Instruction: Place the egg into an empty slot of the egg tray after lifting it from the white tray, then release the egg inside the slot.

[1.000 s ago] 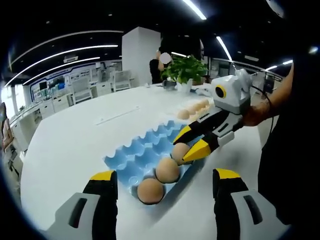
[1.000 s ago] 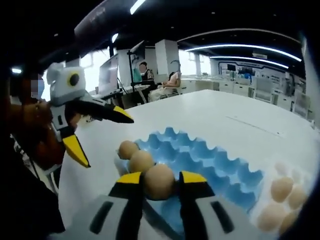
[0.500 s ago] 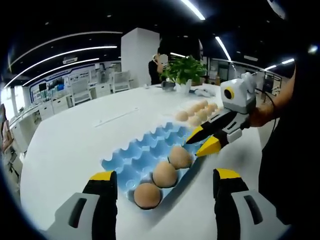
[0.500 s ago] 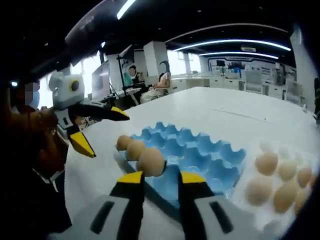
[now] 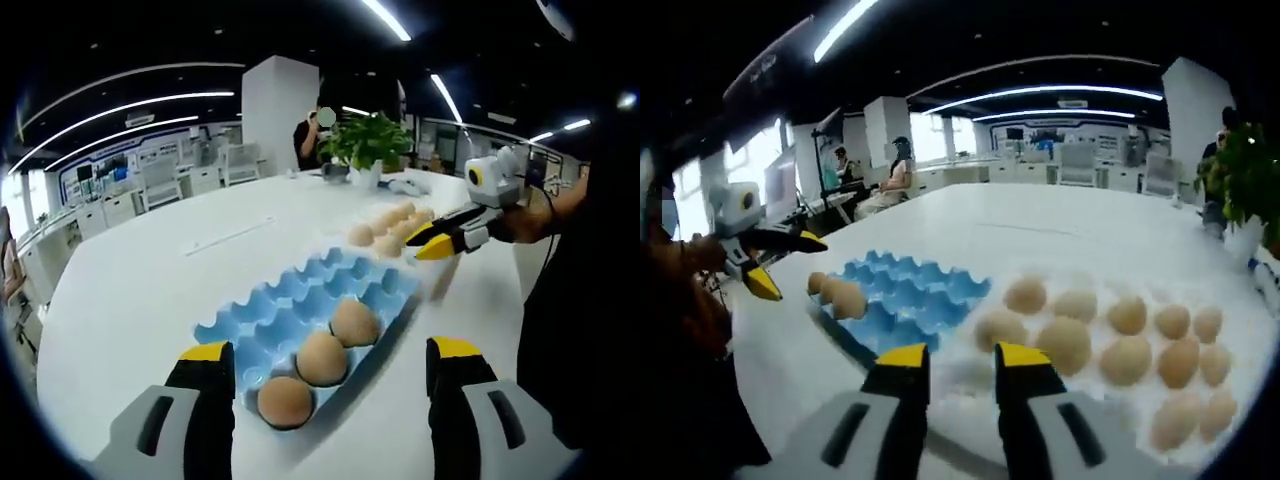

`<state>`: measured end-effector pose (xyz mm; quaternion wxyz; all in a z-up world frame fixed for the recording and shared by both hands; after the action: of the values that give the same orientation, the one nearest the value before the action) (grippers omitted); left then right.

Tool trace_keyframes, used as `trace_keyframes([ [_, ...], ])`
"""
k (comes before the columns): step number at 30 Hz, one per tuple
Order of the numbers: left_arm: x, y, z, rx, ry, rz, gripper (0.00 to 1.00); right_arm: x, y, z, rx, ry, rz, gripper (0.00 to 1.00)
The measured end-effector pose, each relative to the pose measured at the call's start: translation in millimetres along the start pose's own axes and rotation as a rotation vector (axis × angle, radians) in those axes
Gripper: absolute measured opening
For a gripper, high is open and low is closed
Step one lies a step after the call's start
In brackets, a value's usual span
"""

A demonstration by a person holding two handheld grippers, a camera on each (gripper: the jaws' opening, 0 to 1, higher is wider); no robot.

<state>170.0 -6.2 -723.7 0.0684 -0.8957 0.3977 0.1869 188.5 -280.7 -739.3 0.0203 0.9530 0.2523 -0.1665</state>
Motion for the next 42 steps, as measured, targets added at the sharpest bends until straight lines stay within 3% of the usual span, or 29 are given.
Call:
trace_keyframes([
  [4, -0.6, -0.7, 0.2, 0.001, -0.003, 0.001, 0.78, -24.7, 38.7, -1.8, 0.028, 0.038, 0.165, 0.25],
  [8, -0.1, -1.4, -0.1, 0.003, -0.006, 0.004, 0.78, -47.8, 80.7, 6.1, 0.009, 0.006, 0.340, 0.25],
  [11, 0.7, -1.0, -1.7, 0.001, 0.002, 0.008, 0.78, -54.8, 99.6, 16.8, 0.105, -0.002, 0.399, 0.25],
  [13, 1.0, -0.5, -2.6, 0.003, 0.002, 0.010, 0.78, -57.2, 108.0, 18.4, 0.109, 0.018, 0.416, 0.24],
  [14, 1.0, -0.2, -3.1, 0.005, 0.002, 0.011, 0.78, -59.9, 112.6, 23.6, 0.141, -0.011, 0.461, 0.25],
  [17, 0.1, -1.0, -3.5, 0.005, 0.004, 0.010, 0.78, -61.6, 115.5, 27.1, 0.139, -0.006, 0.470, 0.25],
  [22, -1.2, -1.9, -2.7, 0.001, 0.003, 0.004, 0.78, -55.7, 111.3, 43.0, 0.143, -0.074, 0.435, 0.27],
  [23, -1.3, -2.0, -2.0, 0.002, -0.001, 0.004, 0.78, -54.2, 111.8, 38.4, 0.077, -0.050, 0.433, 0.27],
  [27, -2.0, -2.4, -1.2, 0.000, -0.002, 0.002, 0.78, -54.2, 108.8, 39.7, 0.062, -0.056, 0.448, 0.26],
  [34, -0.7, -3.4, -1.5, 0.001, -0.001, 0.003, 0.78, -56.4, 111.4, 36.3, 0.123, -0.057, 0.450, 0.24],
  [42, 0.2, -4.8, -1.0, -0.006, 0.002, 0.000, 0.78, -62.8, 103.6, 11.9, 0.138, 0.001, 0.426, 0.24],
])
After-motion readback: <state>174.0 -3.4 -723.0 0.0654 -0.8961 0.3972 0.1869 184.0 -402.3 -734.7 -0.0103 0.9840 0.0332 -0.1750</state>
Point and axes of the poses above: the point that each gripper's makers call its tool centre point, and the gripper's own axes: x roughly forward along the fingers, y roughly to its right, z roughly out of its underside, the point moved 4 cm from there along -x, roughly backward along the fingers, and after that the axes turned 4 degrees about y, right-handed, at the moved point
